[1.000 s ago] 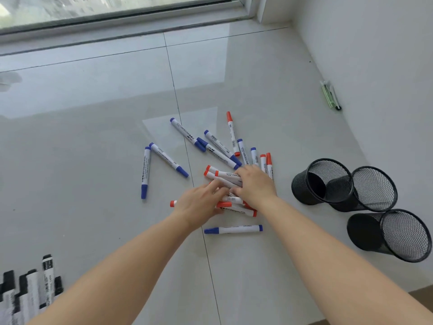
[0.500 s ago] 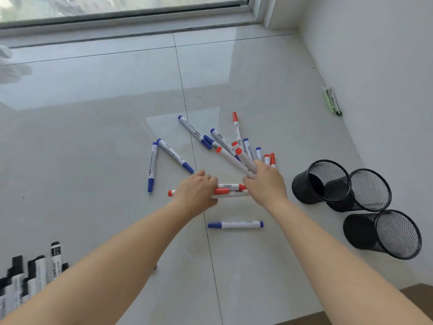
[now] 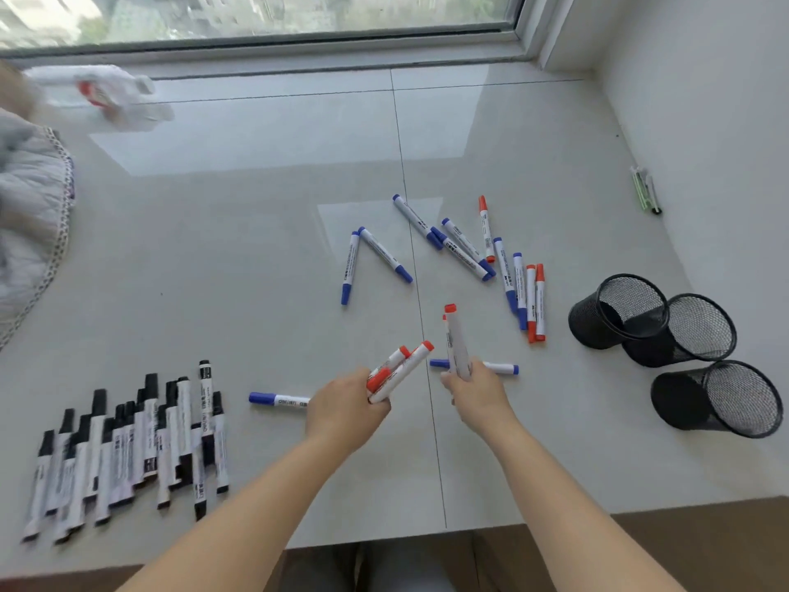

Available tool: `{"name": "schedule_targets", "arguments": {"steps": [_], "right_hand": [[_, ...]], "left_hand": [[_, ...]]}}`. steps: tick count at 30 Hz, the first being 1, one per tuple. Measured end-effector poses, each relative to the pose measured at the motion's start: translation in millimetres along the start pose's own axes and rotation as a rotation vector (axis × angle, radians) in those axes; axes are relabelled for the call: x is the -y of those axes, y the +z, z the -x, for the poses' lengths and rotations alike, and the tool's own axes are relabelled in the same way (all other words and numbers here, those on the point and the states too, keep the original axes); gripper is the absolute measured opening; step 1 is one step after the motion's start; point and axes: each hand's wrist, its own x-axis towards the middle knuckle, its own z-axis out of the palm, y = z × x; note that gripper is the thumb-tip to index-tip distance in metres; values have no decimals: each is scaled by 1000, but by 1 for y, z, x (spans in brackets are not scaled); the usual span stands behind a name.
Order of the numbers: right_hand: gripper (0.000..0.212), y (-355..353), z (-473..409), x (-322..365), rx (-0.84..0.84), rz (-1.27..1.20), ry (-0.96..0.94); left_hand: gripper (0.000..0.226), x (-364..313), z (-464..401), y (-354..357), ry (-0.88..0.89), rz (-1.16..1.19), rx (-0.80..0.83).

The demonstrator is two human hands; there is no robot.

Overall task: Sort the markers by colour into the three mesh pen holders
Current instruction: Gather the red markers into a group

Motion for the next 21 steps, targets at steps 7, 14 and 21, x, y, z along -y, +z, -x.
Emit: {"name": "schedule_targets", "arguments": {"steps": [7,14,21], "right_hand": [[8,64,43,-55,18,247,106],[15,81,52,-75,-107,441,130],[27,85,51,-82,-171,499,-3]], "left_hand": [[14,25,46,44,-265,442,198],[29,20,58,69,-381,357,171],[49,6,61,80,-366,275,31]]}}
